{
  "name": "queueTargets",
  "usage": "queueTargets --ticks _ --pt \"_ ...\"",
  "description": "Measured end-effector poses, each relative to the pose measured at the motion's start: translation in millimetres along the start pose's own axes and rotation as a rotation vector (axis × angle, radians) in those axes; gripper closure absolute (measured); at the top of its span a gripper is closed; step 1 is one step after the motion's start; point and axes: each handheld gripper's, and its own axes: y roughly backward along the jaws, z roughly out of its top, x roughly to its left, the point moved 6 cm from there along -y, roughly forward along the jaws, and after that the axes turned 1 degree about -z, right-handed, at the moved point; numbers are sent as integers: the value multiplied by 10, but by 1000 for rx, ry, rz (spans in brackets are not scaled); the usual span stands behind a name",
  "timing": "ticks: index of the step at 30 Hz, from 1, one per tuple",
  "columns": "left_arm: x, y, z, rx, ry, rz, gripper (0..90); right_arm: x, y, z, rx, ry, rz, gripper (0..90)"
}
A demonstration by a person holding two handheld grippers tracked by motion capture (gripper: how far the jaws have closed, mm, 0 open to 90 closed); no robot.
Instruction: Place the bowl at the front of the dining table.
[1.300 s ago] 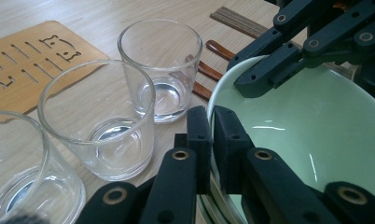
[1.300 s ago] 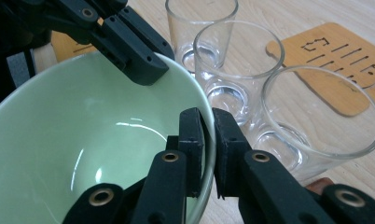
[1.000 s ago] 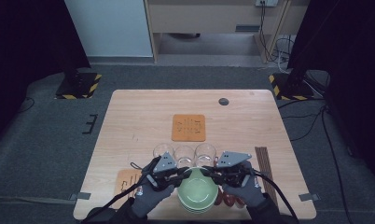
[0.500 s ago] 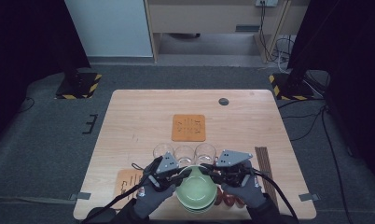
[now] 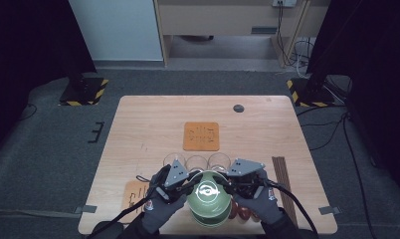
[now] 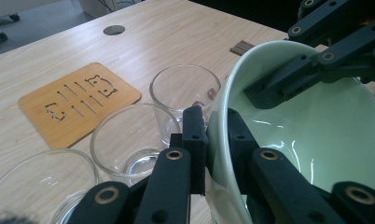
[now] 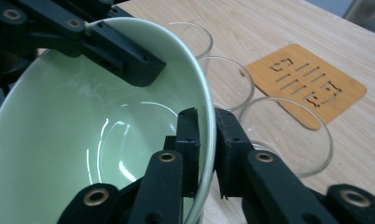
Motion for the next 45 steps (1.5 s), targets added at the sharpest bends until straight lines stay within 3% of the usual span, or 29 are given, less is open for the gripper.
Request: queueTargets --ticks 8,18,27,39,45 --pt "39 56 116 -36 0 1 806 -26 68 127 -62 -26 -47 834" --pt "188 75 322 -86 12 -23 789 -126 103 295 -107 -35 -75 833" --pt "310 80 479 -115 -2 -16 782 -235 106 445 -142 -42 -89 833" --pt "484 10 615 -136 -4 -14 774 -382 53 591 -155 -34 -120 834" --pt "571 7 668 -167 16 -25 753 -471 9 635 -159 -43 -142 833"
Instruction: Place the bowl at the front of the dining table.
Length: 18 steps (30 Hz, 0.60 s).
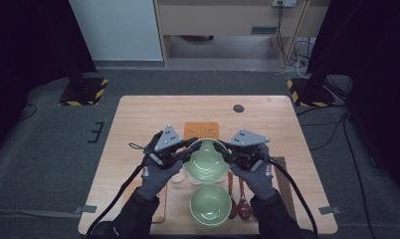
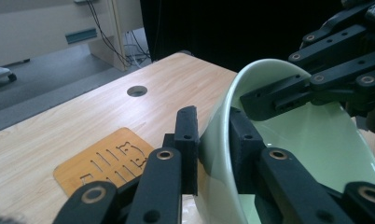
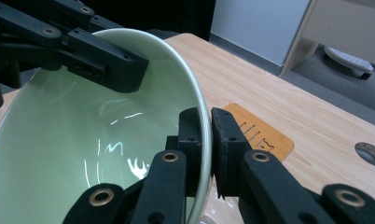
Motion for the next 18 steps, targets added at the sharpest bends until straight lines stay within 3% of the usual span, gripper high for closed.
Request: queueTargets --ticks 5,9,12,18 --pt "28 69 59 -37 5 1 692 -56 -40 4 8 1 -27 833" --pt "60 209 94 -92 8 13 635 -152 -102 7 3 -20 -43 833" --pt "83 277 74 -106 16 22 599 -186 -125 11 1 -35 -44 833" --pt "276 526 -135 -112 51 90 522 -297 -185 27 -13 -71 -58 833"
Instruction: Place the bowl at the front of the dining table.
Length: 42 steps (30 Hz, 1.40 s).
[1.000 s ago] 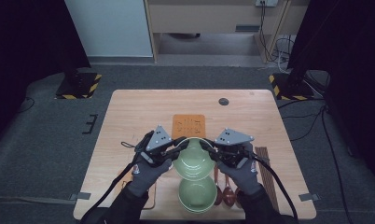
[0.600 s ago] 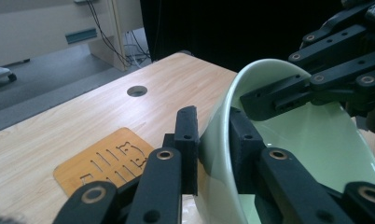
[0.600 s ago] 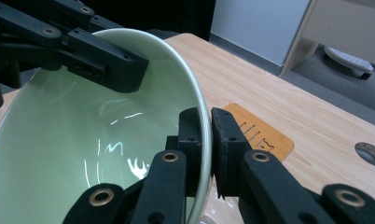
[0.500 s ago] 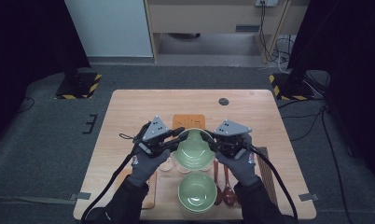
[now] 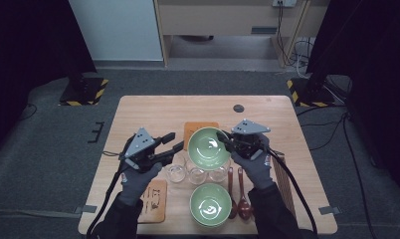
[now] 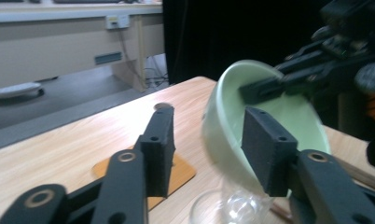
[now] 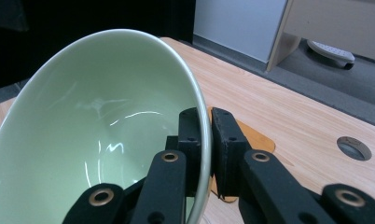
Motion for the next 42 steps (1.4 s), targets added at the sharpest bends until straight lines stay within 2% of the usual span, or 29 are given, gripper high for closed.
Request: queueTargets --ticks 4,5,6,7,8,9,13,14,15,17,18,19,21,22,23,24,25,26,30,35,38,39,42 --pt "205 101 -186 21 45 61 465 -52 -31 15 -5 -21 -6 833" --pt "262 119 -238 30 51 82 454 -69 -39 18 -6 -21 -11 833" --pt "262 119 -238 30 51 82 439 -69 -39 18 -6 -21 -11 833" --pt "326 133 -293 40 50 111 423 -100 -55 28 -6 -26 -20 833" --pt "395 145 -353 51 54 140 423 -100 -55 28 -6 -26 -20 833" --pt "537 160 -486 77 76 185 396 -127 -71 43 -9 -34 -22 832" --pt "803 156 -789 131 133 252 379 -164 -101 83 -11 -43 -26 832" --pt "803 156 -789 131 133 252 375 -164 -101 83 -11 -43 -26 832" --pt "918 144 -947 161 157 284 369 -183 -120 99 -9 -46 -30 832" --pt "1042 137 -1105 214 157 325 348 -200 -138 113 -7 -50 -32 832" --pt "1042 137 -1105 214 157 325 338 -200 -138 113 -7 -50 -32 832" --pt "1154 134 -1254 245 175 355 336 -219 -153 121 -9 -60 -33 832" --pt "1255 130 -1413 285 196 381 332 -243 -170 120 -11 -68 -30 832" --pt "1255 130 -1413 285 196 381 330 -243 -170 120 -11 -68 -30 832" --pt "1339 129 -1560 334 204 407 326 -264 -192 114 -8 -73 -35 832" --pt "1339 129 -1560 334 204 407 324 -264 -192 114 -8 -73 -35 832" --pt "1398 139 -1652 361 215 422 320 -282 -210 106 -6 -77 -36 831" --pt "1420 146 -1676 368 218 431 318 -289 -217 104 -6 -79 -36 832" --pt "1441 146 -1705 378 219 442 299 -317 -244 105 -11 -90 -37 832" --pt "1459 104 -1786 423 203 452 275 -370 -318 100 -9 -112 -31 831" --pt "1468 98 -1808 437 188 463 259 -400 -369 104 -1 -106 -42 831" --pt "1470 95 -1832 456 188 465 259 -409 -389 110 0 -106 -45 831" --pt "1459 89 -1833 461 178 461 257 -446 -453 124 3 -119 -42 831"
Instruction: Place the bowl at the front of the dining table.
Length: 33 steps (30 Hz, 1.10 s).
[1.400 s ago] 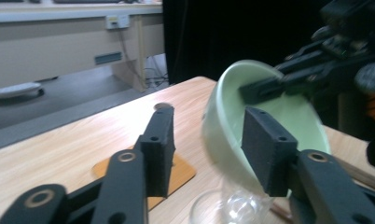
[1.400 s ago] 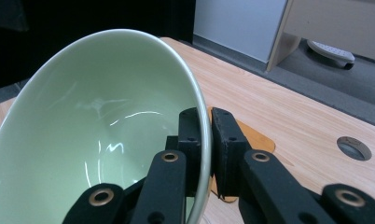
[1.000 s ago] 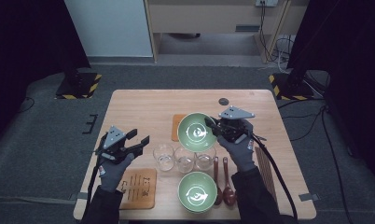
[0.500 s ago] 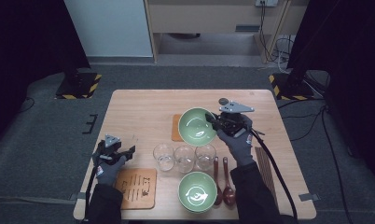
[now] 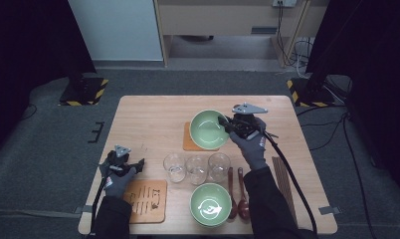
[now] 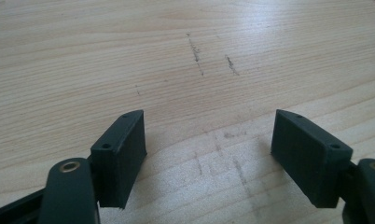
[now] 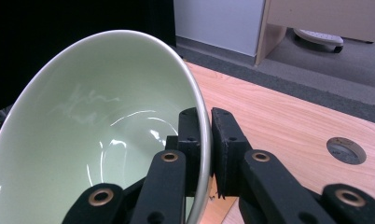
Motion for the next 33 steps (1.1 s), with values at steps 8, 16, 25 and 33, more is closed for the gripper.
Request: queueTargets --ticks 8,16,25,33 --pt "8 -4 -2 5 7 5 231 -82 -131 0 -1 -34 2 831" --pt "27 -17 -4 16 25 12 173 -164 -260 24 11 -35 -17 831" --pt "42 -30 -4 27 37 23 126 -245 -375 18 13 -62 -22 831" --pt "48 -38 -7 38 41 27 77 -323 -464 -6 19 -63 -41 830"
